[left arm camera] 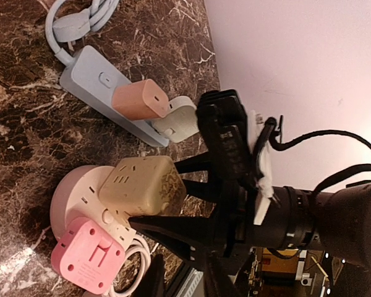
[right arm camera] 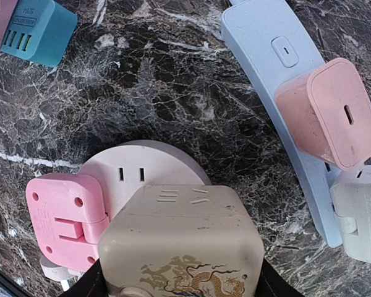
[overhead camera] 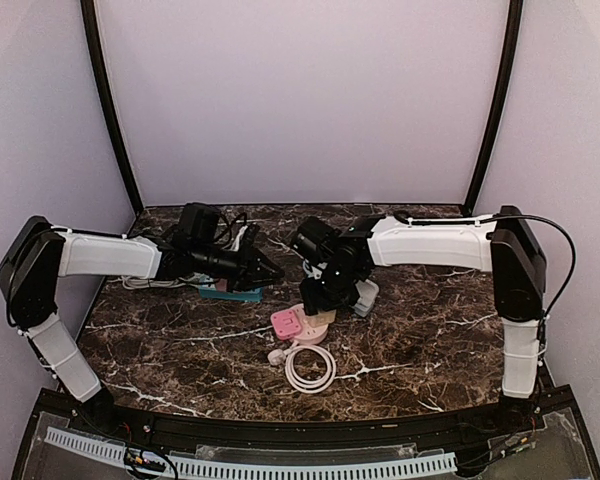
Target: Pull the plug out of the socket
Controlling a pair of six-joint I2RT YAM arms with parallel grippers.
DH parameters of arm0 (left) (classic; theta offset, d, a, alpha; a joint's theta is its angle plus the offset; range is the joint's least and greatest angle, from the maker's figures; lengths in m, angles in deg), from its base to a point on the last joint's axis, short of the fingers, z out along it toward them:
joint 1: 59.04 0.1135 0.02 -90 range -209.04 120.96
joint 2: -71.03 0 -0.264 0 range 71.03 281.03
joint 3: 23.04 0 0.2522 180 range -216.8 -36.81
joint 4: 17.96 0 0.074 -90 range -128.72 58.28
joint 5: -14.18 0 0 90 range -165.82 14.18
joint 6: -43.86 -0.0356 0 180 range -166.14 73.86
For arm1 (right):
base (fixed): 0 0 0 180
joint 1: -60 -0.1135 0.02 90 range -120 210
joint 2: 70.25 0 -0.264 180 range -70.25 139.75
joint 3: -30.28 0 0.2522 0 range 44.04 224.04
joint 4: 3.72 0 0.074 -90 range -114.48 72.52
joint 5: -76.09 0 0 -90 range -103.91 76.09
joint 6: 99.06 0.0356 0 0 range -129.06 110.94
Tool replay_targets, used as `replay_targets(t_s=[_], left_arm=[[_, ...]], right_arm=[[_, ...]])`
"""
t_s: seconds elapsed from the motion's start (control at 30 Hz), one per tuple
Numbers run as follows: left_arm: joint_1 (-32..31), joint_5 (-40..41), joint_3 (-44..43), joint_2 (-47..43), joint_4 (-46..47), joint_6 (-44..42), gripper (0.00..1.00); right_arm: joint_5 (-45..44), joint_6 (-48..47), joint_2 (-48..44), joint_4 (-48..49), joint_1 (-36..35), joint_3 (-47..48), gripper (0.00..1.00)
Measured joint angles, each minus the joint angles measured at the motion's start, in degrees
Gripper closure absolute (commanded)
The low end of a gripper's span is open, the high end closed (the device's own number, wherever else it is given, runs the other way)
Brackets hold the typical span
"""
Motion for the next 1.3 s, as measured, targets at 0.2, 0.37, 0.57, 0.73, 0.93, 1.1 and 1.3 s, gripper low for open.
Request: replay_targets(t_s=[0.2,0.37,0.57,0.73,0.93,1.1,1.3], left_arm=[[-2.64,-0.61,1.18,3.61,3.67,2.91,0.99],[-4.5,-0.59,1.18,5.7,4.83,4.0,1.0],[-5.7,0.63,1.18,8.79,3.21,3.91,1.0],[-5.86,1.75,1.18,9.46,1.64,3.26,1.0],[-5.86,2.84,1.16,11.06,-0.09,2.34,1.0],[-5.86,3.28,0.44,11.96,-1.68,1.31,1.0],[-5.99,4.59,-1.66,12.39,-5.79,-0.09,1.0]], right_arm=[[-0.04,1.92,-0.35,0.55,-0.15,-0.98,0.26],[-0.07,2.43,-0.35,0.55,-0.46,-2.14,0.25],[-0.5,2.89,-1.49,0.79,-0.96,-3.63,0.25],[-1.22,3.06,-3.15,1.66,-0.96,-3.85,0.26],[-1.22,2.73,-3.28,2.34,-0.96,-3.82,0.34],[-1.27,2.45,-3.28,2.56,-0.98,-3.8,0.52],[-1.51,1.95,-3.26,2.23,-1.05,-3.5,0.71]])
